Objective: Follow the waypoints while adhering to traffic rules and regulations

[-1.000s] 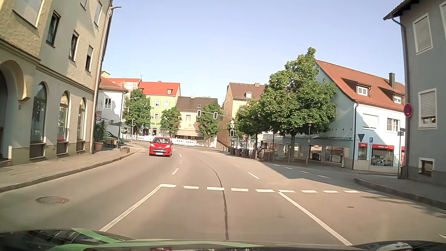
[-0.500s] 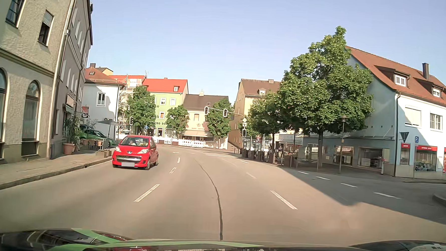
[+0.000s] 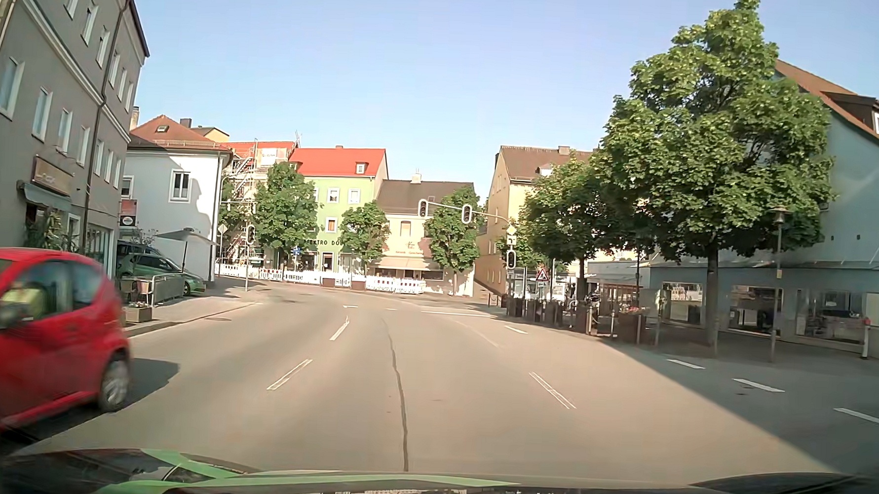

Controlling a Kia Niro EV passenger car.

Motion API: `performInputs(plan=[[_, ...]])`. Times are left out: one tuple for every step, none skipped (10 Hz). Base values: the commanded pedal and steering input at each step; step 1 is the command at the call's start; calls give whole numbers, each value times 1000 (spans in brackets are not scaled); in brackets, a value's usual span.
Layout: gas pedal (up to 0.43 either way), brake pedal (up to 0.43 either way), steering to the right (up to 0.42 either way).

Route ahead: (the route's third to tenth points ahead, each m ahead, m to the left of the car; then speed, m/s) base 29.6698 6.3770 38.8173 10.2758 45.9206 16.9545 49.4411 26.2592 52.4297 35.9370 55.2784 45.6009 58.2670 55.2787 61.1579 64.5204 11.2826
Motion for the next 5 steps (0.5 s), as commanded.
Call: performInputs(plan=[[0,0,-38],[0,0,-38],[0,0,-38],[0,0,-39],[0,0,-39]])
